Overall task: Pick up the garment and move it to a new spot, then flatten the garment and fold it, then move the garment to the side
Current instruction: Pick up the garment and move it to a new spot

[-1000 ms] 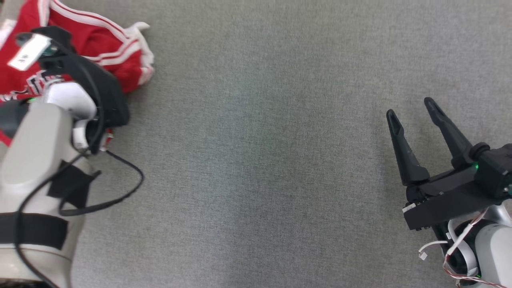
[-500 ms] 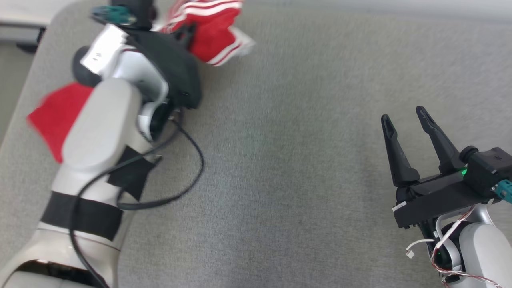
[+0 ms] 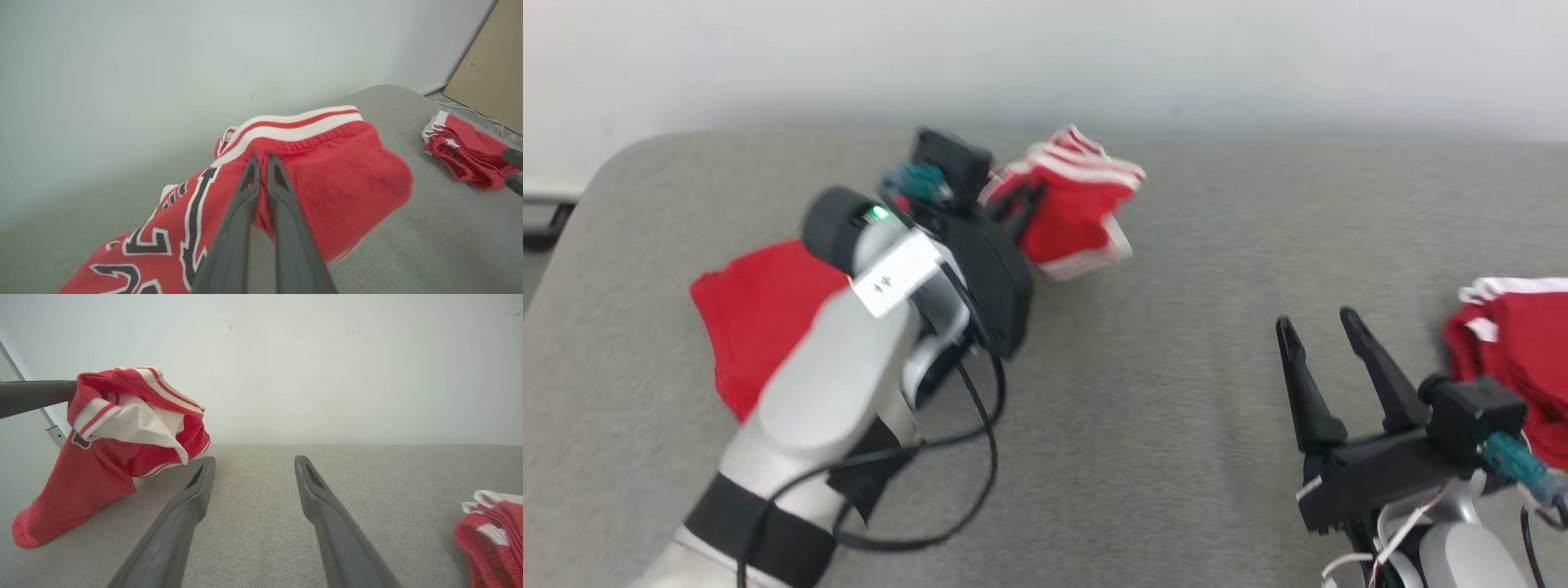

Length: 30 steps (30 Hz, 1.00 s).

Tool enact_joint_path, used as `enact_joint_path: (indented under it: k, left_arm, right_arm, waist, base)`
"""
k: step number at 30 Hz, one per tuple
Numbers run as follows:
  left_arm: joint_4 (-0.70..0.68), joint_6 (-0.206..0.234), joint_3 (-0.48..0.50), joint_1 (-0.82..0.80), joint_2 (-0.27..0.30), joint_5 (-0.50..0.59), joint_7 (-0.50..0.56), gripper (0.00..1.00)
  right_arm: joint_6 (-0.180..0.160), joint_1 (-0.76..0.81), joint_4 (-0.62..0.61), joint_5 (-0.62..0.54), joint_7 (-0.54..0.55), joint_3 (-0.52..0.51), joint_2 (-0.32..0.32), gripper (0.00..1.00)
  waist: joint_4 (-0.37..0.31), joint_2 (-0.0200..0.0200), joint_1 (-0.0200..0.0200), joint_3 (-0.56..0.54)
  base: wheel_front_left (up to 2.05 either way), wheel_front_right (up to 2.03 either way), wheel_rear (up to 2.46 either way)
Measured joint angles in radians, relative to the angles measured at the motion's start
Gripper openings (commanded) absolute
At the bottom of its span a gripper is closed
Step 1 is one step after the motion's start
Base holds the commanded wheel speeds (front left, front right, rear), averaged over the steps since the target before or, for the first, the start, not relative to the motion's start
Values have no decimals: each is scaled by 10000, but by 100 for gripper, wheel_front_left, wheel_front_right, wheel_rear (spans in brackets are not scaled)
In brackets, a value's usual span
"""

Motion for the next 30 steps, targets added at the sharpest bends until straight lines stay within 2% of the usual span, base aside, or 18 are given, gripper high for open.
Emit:
enact_joint_path:
  k: [2, 3, 4, 6, 10, 11, 12, 13, 21, 30]
  left_arm:
    - [-295, -2, -316, 265, -6, -79, 90, 0]
    - [-736, -2, -805, 526, 40, -316, 100, 0]
    - [-1544, -2, -1728, 849, 35, -869, 230, 0]
    - [-1833, 2, -2173, 928, 23, -1030, 364, 0]
    - [-2163, 491, -2909, 1070, 48, -1486, 570, 0]
    - [-2150, 616, -3081, 1089, 56, -1528, 631, 16]
    - [-2148, 725, -3198, 1090, 61, -1555, 667, 45]
    - [-2148, 821, -3313, 1090, 63, -1705, 694, 100]
    - [-2318, 1250, -4148, 1038, 50, -2782, 696, 100]
    - [-1919, 1505, -4075, 725, 79, -3386, 416, 100]
  right_arm:
    - [-44, 269, -42, 10, -4, -10, 6, 100]
    - [-82, 439, -151, 10, -13, -15, 12, 100]
    - [-134, 524, -326, 13, -17, -19, 31, 100]
    - [-134, 590, -362, 19, -13, -12, 31, 100]
    - [-134, 684, -451, 38, 2, 90, 36, 100]
    - [-132, 684, -476, 67, 4, 105, 36, 100]
    - [-132, 683, -497, 105, 6, 121, 38, 100]
    - [-132, 681, -502, 105, 6, 130, 42, 100]
    - [-213, 690, -543, 198, 0, -167, 50, 100]
    - [-221, 694, -359, 278, -33, -242, 38, 100]
  waist:
    - [-287, 1, 0, -177]
    - [-582, 1, 0, -329]
    - [-1054, 0, 0, -518]
    - [-1368, 0, 1, -610]
    - [-2164, 1, 1, -732]
    - [-2321, 1, 1, -739]
    - [-2470, 1, 1, -740]
    - [-2614, 1, 2, -734]
    - [-3357, 2, 2, -473]
    - [-2894, 3, 4, -383]
  base:
    - [0, 0, 0]
    - [0, 0, 0]
    - [0, 0, 0]
    - [0, 0, 0]
    - [0, 0, 0]
    - [0, 0, 0]
    - [0, 0, 0]
    - [0, 0, 0]
    - [0, 0, 0]
    - [0, 0, 0]
